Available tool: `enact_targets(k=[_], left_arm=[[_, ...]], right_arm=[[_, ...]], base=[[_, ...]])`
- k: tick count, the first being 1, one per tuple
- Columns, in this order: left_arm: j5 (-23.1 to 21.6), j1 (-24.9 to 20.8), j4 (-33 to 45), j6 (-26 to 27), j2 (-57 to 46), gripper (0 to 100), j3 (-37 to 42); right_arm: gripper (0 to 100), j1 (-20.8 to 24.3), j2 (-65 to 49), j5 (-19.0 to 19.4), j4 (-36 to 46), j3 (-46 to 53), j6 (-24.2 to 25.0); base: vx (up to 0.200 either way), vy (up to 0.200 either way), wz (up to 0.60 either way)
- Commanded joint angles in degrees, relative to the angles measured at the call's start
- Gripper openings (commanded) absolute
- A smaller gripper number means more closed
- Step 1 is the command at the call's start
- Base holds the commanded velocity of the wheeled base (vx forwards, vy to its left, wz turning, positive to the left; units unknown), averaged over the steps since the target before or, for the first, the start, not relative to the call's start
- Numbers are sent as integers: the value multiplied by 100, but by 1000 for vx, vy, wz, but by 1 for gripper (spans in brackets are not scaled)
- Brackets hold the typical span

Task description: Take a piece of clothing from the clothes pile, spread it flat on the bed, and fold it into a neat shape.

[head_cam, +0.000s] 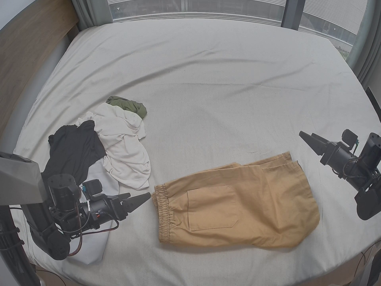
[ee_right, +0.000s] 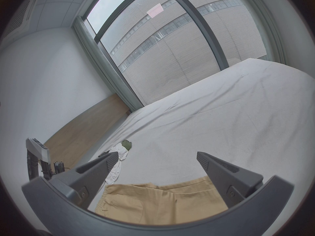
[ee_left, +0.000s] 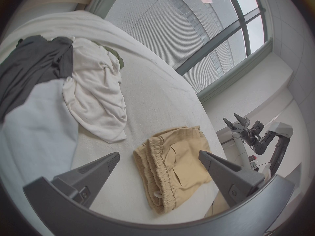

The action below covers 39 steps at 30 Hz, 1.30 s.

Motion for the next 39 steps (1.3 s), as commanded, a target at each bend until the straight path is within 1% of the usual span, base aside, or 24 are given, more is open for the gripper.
enact_targets(k=[1, 11, 22, 27, 30, 39], left_arm=[[1, -245, -14, -91, 274, 100, -65], [10, -464, -23, -153, 634, 100, -189], [54, -473, -23, -144, 1029, 100, -347], [54, -491, -23, -153, 1381, 100, -523], [54, -500, -23, -162, 1425, 100, -558], [54, -711, -23, -214, 1741, 100, -900]], right_arm=[[100, -17, -3, 20, -18, -29, 14], [100, -26, 23, 12, 17, -126, 23], [100, 0, 102, 3, -10, -126, 14], [100, 9, 102, 3, -10, -117, 23], [100, 18, 102, 3, -10, -117, 14], [100, 71, 94, -6, -10, -117, 14]], base=[[0, 0, 0], [0, 0, 0], [0, 0, 0], [0, 0, 0], [0, 0, 0], [0, 0, 0]])
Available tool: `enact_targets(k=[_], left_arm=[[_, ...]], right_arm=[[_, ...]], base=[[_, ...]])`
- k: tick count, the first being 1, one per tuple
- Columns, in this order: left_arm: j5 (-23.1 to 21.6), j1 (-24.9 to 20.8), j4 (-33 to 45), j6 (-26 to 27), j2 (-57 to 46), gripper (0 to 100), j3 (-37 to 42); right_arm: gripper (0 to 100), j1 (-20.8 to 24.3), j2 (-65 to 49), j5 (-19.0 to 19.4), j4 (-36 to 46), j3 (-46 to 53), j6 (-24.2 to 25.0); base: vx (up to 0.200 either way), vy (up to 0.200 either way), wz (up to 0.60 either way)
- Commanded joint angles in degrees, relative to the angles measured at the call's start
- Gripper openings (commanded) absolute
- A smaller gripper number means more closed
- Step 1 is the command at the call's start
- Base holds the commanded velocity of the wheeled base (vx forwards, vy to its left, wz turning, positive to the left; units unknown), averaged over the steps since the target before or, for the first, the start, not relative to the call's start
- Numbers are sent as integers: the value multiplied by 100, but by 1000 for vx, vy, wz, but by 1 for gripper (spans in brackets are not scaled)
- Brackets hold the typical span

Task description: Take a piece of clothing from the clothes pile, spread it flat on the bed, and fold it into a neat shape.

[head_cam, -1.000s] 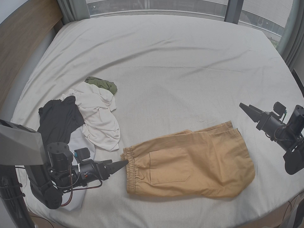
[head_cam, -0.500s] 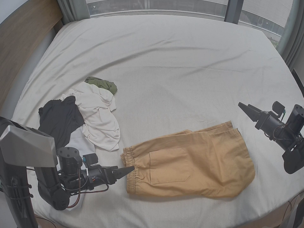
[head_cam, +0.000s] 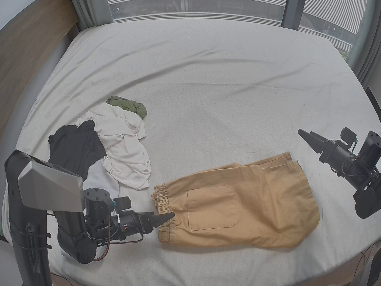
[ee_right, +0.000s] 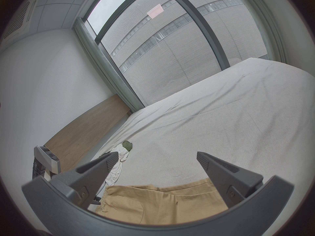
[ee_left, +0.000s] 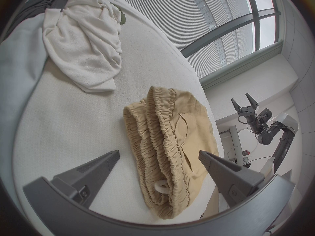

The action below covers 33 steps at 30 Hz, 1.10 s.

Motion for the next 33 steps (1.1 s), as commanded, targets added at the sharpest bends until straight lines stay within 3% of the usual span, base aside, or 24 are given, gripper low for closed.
enact_targets(k=[1, 22, 23, 33], left_arm=[[5, -110, -12, -32, 241, 100, -186], [40, -400, -30, -1078, 312, 100, -599], [40, -391, -30, -1078, 312, 0, -608], [190, -295, -30, -1095, 224, 0, -467]], right_arm=[[100, 24, -1, -1, -1, -7, -2], [100, 147, 16, -19, -10, 54, -2], [100, 147, 16, -19, -10, 54, -2], [100, 147, 16, -19, -10, 89, -10]], base=[[0, 0, 0], [0, 0, 0], [0, 0, 0], [0, 0, 0]])
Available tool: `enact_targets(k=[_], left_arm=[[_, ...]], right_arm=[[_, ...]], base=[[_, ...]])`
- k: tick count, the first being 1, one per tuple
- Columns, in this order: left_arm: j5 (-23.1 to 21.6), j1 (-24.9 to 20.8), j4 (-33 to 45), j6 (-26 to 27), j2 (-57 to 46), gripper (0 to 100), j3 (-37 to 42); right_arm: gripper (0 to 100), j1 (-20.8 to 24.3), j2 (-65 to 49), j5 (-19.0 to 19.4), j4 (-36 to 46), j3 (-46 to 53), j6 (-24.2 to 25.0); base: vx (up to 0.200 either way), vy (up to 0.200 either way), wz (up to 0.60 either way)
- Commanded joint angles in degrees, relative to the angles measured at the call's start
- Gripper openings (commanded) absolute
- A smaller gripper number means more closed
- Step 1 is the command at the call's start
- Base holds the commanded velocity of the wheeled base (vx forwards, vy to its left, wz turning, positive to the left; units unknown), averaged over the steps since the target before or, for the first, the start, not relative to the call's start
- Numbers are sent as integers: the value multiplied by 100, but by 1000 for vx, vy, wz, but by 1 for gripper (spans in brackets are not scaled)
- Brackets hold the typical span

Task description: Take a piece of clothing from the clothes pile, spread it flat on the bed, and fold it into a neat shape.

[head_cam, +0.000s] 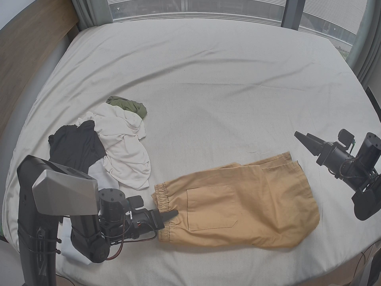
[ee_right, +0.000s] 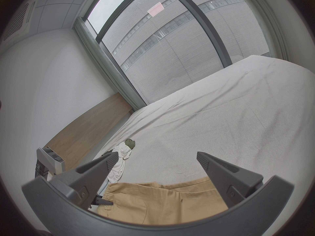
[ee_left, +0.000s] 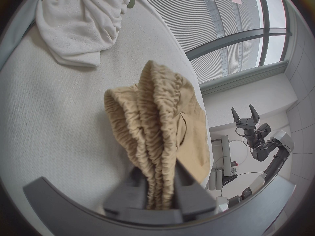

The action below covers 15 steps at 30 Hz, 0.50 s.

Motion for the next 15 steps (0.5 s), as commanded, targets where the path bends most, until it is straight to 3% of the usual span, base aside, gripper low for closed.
enact_targets(k=[1, 9, 15], left_arm=[[120, 62, -60, -3, -145, 0, 173], [208, 132, -51, -205, -593, 0, 516], [216, 457, -51, -451, -989, 0, 806]], right_arm=[[100, -1, 9, 3, -5, 32, -3], [100, 34, 53, 3, -5, 50, -12], [100, 78, 132, 21, -5, 155, -21]], base=[[0, 0, 0], [0, 0, 0], [0, 0, 0]])
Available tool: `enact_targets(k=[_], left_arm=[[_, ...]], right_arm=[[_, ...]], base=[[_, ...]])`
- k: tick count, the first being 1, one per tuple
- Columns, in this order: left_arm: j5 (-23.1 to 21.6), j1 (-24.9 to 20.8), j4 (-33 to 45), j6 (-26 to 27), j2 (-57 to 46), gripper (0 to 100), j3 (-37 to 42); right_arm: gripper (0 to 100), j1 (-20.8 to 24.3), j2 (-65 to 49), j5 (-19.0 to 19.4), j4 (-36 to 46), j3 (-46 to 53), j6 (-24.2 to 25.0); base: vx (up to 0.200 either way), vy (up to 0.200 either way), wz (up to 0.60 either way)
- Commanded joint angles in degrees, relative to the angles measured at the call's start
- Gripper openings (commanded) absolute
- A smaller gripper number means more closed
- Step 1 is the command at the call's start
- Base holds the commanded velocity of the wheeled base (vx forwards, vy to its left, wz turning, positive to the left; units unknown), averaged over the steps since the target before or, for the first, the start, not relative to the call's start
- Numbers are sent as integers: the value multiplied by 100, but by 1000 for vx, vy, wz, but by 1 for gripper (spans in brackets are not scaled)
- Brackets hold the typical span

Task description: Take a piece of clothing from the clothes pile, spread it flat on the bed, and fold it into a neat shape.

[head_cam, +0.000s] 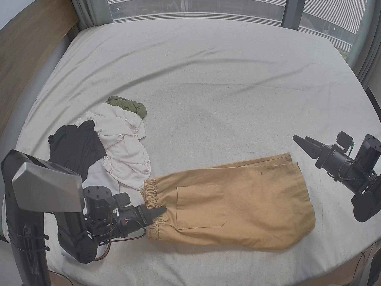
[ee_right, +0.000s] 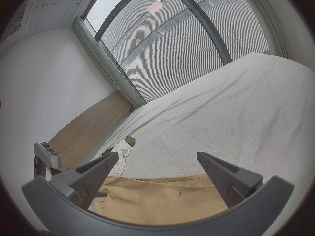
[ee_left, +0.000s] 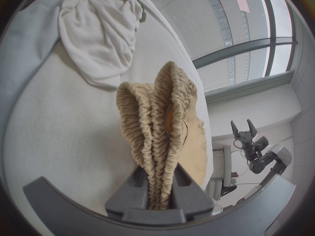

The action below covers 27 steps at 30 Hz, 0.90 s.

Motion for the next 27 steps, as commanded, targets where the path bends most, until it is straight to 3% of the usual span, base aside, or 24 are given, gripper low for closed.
enact_targets(k=[1, 27], left_arm=[[3, 159, -34, -33, -294, 0, 163], [12, 642, -25, 11, -1261, 0, 1297]], right_arm=[[100, 41, 82, 10, -1, 42, -4], [100, 120, 205, 19, -1, 86, 31]], base=[[0, 0, 0], [0, 0, 0]])
